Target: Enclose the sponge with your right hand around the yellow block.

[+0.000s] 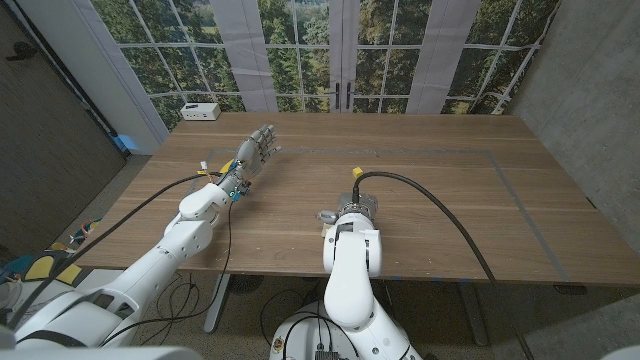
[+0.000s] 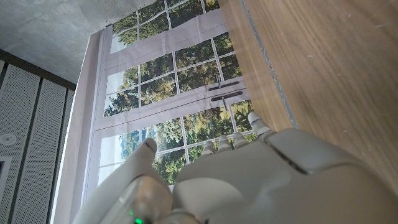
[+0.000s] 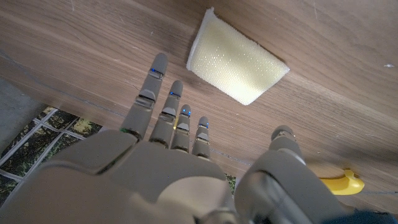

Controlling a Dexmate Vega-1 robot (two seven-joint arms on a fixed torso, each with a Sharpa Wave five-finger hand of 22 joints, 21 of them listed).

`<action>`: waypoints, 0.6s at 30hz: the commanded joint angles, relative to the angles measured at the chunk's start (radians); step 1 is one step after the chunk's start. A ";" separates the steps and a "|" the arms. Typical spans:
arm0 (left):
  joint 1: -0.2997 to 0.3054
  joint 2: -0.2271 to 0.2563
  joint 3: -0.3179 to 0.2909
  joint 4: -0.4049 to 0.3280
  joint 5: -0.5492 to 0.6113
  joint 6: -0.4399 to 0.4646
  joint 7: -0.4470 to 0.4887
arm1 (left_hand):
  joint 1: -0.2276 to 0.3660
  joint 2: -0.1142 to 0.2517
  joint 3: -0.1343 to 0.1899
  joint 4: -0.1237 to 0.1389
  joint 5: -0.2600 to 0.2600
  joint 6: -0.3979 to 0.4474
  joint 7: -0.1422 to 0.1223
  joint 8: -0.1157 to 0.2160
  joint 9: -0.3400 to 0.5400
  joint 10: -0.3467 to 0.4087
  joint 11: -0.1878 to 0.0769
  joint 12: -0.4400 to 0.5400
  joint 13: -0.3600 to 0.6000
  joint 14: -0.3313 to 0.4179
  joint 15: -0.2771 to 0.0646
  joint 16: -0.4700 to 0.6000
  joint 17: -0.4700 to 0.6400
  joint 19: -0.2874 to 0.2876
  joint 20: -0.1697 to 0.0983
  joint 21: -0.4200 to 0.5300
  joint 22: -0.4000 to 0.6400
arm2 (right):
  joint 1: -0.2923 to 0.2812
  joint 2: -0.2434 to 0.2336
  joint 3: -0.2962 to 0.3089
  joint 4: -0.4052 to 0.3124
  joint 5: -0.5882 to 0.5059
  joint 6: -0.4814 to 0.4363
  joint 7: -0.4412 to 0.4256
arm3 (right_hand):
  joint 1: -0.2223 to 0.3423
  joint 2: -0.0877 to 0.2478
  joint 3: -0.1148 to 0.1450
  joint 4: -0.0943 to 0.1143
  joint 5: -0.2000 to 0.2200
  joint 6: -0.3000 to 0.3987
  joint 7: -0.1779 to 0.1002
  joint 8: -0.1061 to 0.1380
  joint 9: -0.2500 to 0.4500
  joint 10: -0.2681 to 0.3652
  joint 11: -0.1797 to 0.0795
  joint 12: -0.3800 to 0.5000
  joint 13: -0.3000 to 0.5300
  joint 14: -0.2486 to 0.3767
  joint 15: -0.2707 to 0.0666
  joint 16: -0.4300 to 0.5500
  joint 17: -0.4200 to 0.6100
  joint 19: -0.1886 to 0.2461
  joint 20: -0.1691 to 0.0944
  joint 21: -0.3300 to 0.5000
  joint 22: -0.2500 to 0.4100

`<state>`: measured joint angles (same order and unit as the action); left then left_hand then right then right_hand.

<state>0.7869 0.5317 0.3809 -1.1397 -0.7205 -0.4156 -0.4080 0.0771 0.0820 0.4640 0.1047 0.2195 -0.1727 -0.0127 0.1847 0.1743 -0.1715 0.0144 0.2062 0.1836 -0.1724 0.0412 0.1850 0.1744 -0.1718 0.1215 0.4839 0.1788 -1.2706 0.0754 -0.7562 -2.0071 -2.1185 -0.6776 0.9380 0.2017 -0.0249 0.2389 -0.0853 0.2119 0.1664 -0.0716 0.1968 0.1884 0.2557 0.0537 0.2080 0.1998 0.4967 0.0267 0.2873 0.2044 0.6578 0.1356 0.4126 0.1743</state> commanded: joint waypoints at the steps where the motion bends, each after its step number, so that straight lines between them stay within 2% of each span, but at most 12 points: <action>1: 0.013 0.007 0.003 -0.027 0.008 0.006 0.016 | 0.009 0.002 -0.006 -0.001 0.007 -0.048 -0.008 -0.001 0.002 -0.137 0.002 -0.003 0.003 -0.144 0.006 -0.001 0.002 -0.036 0.004 -0.005 0.004 | 0.007 0.028 -0.012 0.049 -0.014 -0.022 0.022 | 0.006 -0.007 -0.005 -0.003 0.005 -0.001 0.001 0.002 0.002 0.005 -0.002 0.008 0.004 0.009 -0.004 0.004 0.001 0.015 -0.001 0.001 0.003; 2: 0.013 0.008 0.004 -0.027 0.006 0.006 0.010 | 0.009 0.002 -0.007 -0.002 0.007 -0.048 -0.007 -0.001 0.002 -0.137 0.001 -0.003 0.003 -0.144 0.006 -0.001 0.002 -0.037 0.003 -0.005 0.004 | 0.007 0.026 -0.019 0.062 -0.028 -0.034 0.002 | 0.006 -0.007 -0.005 -0.003 0.005 -0.002 0.002 0.002 0.002 0.004 -0.002 0.007 0.004 0.009 -0.005 0.004 0.001 0.017 -0.001 0.002 0.003; 4: 0.018 0.012 0.003 -0.035 0.010 0.005 0.018 | 0.009 0.002 -0.007 -0.002 0.007 -0.048 -0.007 -0.001 0.002 -0.137 0.002 -0.003 0.003 -0.144 0.006 -0.001 0.002 -0.036 0.002 -0.006 0.004 | 0.011 0.044 -0.012 0.073 -0.038 -0.033 0.033 | 0.008 -0.007 -0.005 -0.004 0.007 -0.006 0.002 0.000 0.002 -0.005 -0.003 0.003 0.004 0.002 -0.005 -0.001 0.001 0.013 -0.003 -0.002 0.003; 14: 0.034 0.021 -0.002 -0.051 0.005 -0.002 0.016 | 0.009 0.001 -0.008 -0.002 0.006 -0.049 -0.011 -0.002 0.002 -0.138 0.001 -0.003 0.003 -0.145 0.006 -0.001 0.002 -0.035 0.003 -0.008 0.004 | 0.036 0.076 -0.021 0.180 -0.110 -0.068 0.018 | 0.021 -0.003 -0.003 -0.009 0.013 -0.014 -0.002 -0.002 0.002 -0.039 -0.009 -0.010 0.004 -0.021 0.002 -0.017 0.001 -0.009 -0.004 -0.018 0.004; 15: 0.035 0.023 -0.002 -0.053 0.005 -0.002 0.014 | 0.010 0.001 -0.008 -0.002 0.006 -0.049 -0.011 -0.002 0.002 -0.138 0.002 -0.003 0.003 -0.145 0.006 -0.001 0.002 -0.035 0.002 -0.009 0.004 | 0.042 0.085 -0.016 0.192 -0.128 -0.059 0.049 | 0.022 -0.003 -0.002 -0.009 0.014 -0.014 -0.003 -0.002 0.002 -0.039 -0.009 -0.010 0.004 -0.021 0.003 -0.017 0.001 -0.010 -0.005 -0.019 0.004; 17: 0.039 0.028 -0.003 -0.061 0.007 0.000 0.020 | 0.010 0.001 -0.008 -0.002 0.006 -0.050 -0.012 -0.002 0.002 -0.139 0.004 -0.004 0.003 -0.145 0.006 -0.001 0.002 -0.036 0.003 -0.010 0.004 | 0.043 0.082 -0.018 0.208 -0.119 -0.081 0.017 | 0.028 -0.001 -0.001 -0.012 0.016 -0.015 -0.004 -0.002 0.002 -0.047 -0.012 -0.013 0.004 -0.028 0.004 -0.022 0.001 -0.017 -0.005 -0.024 0.004; 18: 0.039 0.027 -0.004 -0.058 0.006 -0.005 0.016 | 0.010 0.001 -0.008 -0.003 0.006 -0.050 -0.012 -0.002 0.002 -0.139 0.004 -0.004 0.003 -0.145 0.006 -0.001 0.002 -0.037 0.004 -0.011 0.005 | 0.048 0.093 -0.011 0.220 -0.138 -0.076 0.048 | 0.029 0.000 -0.001 -0.012 0.016 -0.015 -0.005 -0.002 0.002 -0.047 -0.011 -0.013 0.004 -0.029 0.003 -0.023 0.001 -0.016 -0.004 -0.025 0.004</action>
<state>0.8111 0.5467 0.3823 -1.1799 -0.7148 -0.4124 -0.3940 0.0771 0.0819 0.4599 0.1008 0.2195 -0.1692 -0.0163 0.1847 0.1743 -0.1716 0.0143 0.2062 0.1836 -0.1724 0.0412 0.1850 0.1744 -0.1718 0.1214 0.4761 0.1788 -1.2484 0.1323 -0.7734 -1.8858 -2.1911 -0.7227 0.9618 0.2177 -0.0246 0.2354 -0.0889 0.2187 0.1562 -0.0740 0.1967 0.1884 0.2154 0.0429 0.1988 0.2000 0.4746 0.0304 0.2703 0.2045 0.6488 0.1300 0.3948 0.1743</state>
